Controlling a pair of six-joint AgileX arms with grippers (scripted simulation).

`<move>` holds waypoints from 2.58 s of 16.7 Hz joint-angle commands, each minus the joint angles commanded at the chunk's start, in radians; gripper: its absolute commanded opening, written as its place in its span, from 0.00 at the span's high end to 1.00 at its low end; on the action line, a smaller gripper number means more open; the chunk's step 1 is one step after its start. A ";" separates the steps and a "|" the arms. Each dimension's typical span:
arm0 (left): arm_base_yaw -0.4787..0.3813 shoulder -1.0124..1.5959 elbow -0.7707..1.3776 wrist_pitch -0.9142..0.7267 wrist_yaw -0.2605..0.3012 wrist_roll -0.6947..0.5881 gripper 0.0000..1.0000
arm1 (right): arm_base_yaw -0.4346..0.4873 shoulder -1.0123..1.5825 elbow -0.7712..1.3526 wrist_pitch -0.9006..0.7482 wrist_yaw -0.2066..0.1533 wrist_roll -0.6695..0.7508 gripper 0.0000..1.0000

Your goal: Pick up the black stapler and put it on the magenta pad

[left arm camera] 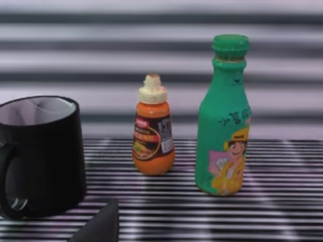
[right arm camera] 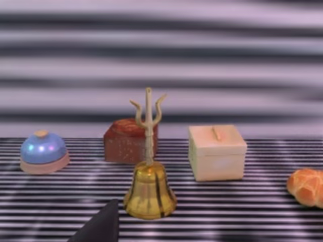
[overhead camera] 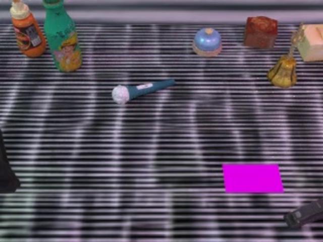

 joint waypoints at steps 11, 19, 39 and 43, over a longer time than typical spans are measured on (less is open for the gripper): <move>0.000 0.000 0.000 0.000 0.000 0.000 0.00 | 0.097 0.451 0.316 -0.347 -0.001 -0.476 0.00; 0.000 0.000 0.000 0.000 0.000 0.000 0.00 | 0.227 1.131 0.720 -0.839 0.002 -1.252 0.00; 0.000 0.000 0.000 0.000 0.000 0.000 0.00 | 0.296 1.551 0.831 -0.853 0.000 -1.611 0.00; 0.000 0.000 0.000 0.000 0.000 0.000 0.00 | 0.299 1.635 0.727 -0.665 0.000 -1.609 0.00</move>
